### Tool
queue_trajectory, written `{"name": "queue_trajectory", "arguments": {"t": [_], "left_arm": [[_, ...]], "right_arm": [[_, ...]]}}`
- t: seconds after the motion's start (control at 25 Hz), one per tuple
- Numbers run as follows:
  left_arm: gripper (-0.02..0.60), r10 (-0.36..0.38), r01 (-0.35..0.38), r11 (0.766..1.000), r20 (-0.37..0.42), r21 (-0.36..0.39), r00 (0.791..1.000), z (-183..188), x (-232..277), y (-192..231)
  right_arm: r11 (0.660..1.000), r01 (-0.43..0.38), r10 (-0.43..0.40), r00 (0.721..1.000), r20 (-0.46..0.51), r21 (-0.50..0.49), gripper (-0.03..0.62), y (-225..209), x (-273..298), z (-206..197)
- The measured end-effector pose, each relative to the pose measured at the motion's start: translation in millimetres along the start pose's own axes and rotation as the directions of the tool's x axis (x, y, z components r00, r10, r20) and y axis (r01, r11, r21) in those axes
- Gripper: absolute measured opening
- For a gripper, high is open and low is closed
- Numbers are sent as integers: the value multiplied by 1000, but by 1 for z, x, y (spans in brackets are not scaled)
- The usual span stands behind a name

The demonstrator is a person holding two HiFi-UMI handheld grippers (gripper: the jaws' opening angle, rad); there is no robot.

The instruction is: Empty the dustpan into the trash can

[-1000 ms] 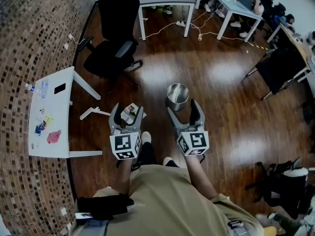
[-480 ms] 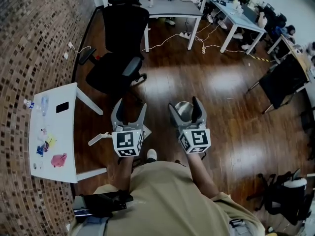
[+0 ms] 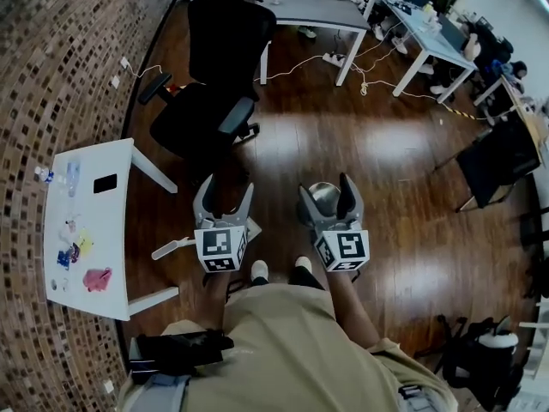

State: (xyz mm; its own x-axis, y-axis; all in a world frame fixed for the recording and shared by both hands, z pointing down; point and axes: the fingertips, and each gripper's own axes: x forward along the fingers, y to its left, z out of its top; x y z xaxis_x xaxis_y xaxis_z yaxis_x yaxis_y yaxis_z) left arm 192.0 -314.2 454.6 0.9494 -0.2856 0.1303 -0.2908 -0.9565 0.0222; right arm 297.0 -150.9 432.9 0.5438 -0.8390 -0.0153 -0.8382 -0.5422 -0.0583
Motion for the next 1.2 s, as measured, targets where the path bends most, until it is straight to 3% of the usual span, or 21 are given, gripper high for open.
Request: {"name": "queue_trajectory", "arguments": {"t": [0.12,0.24,0.56,0.64,0.84,1.2], "left_arm": [[328,44,-44,999,-19,-2,999,0,3,4],[328,142,-142,990,-23,-2,990,6,-6,18],[328,352,-352,936,-7,-21,936,14,-34,58],[328,414,-415,910,-17,-29,910,12,-51,69],[328,576,-577,816,-36,-42,817,2,-102,91],[330,717,-722,690,-90,-42,691,-18,-193,116]], "right_arm": [[998,-50,50,999,-18,27,430,-5,15,-6],[988,-145,146,989,-24,47,426,1,41,-5],[933,-354,356,934,-15,66,423,40,95,-4],[903,-424,427,904,-30,67,423,61,102,-6],[801,-594,597,801,-42,73,423,118,112,-12],[646,-758,763,643,-63,92,423,200,99,-24]]}}
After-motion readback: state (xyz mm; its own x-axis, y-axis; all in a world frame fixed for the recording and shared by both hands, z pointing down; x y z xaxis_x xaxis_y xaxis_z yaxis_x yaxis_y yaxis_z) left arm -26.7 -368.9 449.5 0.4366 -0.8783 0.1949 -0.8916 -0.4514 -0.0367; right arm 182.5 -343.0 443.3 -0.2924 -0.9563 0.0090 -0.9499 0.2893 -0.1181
